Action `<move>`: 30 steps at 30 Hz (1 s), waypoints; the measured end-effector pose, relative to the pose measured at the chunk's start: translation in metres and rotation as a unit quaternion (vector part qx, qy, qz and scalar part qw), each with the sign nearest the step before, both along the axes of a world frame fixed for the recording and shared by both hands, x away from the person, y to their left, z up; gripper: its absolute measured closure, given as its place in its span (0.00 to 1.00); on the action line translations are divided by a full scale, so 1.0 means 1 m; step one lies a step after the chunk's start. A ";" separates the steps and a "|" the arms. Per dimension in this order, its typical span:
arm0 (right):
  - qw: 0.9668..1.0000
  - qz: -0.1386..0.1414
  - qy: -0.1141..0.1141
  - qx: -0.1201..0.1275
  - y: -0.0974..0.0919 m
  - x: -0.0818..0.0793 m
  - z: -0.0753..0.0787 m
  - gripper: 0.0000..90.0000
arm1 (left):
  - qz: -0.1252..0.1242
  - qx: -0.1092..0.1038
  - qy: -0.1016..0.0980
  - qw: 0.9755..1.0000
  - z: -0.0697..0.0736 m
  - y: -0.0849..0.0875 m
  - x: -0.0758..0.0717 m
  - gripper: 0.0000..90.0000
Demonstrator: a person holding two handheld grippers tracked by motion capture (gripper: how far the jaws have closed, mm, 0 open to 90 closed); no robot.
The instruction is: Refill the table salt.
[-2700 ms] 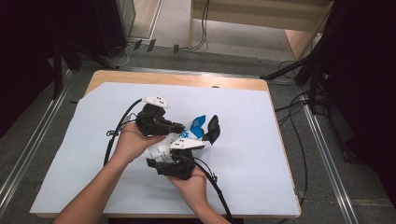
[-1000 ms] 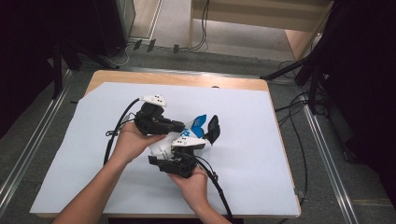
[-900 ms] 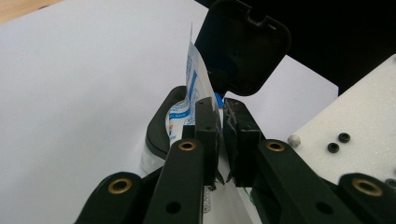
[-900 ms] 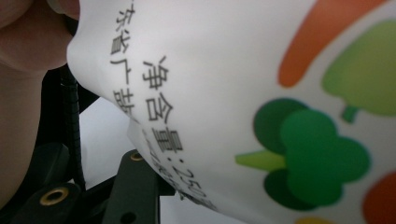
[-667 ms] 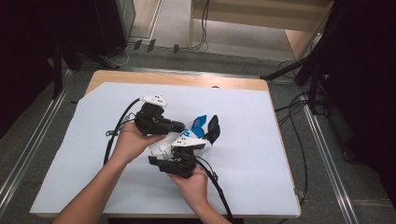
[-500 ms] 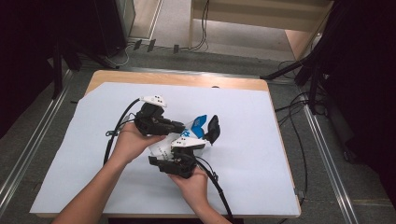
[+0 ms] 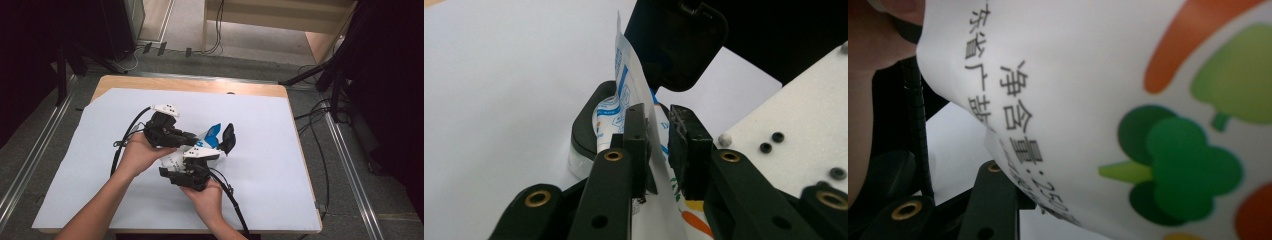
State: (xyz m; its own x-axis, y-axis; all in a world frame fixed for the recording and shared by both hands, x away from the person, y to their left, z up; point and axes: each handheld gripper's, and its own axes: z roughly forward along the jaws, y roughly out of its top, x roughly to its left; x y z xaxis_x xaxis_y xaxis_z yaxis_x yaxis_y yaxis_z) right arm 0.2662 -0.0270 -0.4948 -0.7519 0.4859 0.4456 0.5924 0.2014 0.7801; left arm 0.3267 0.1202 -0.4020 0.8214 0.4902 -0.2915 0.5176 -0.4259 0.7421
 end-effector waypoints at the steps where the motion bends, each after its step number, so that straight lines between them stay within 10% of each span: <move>1: 1.000 -0.001 0.000 0.000 0.000 0.000 0.000 0.67 | 0.001 0.000 0.001 1.000 0.000 0.000 0.000 0.91; 30: 1.000 0.006 0.006 0.019 -0.002 0.003 0.007 0.67 | 0.017 -0.017 -0.009 1.000 0.001 0.003 0.005 0.97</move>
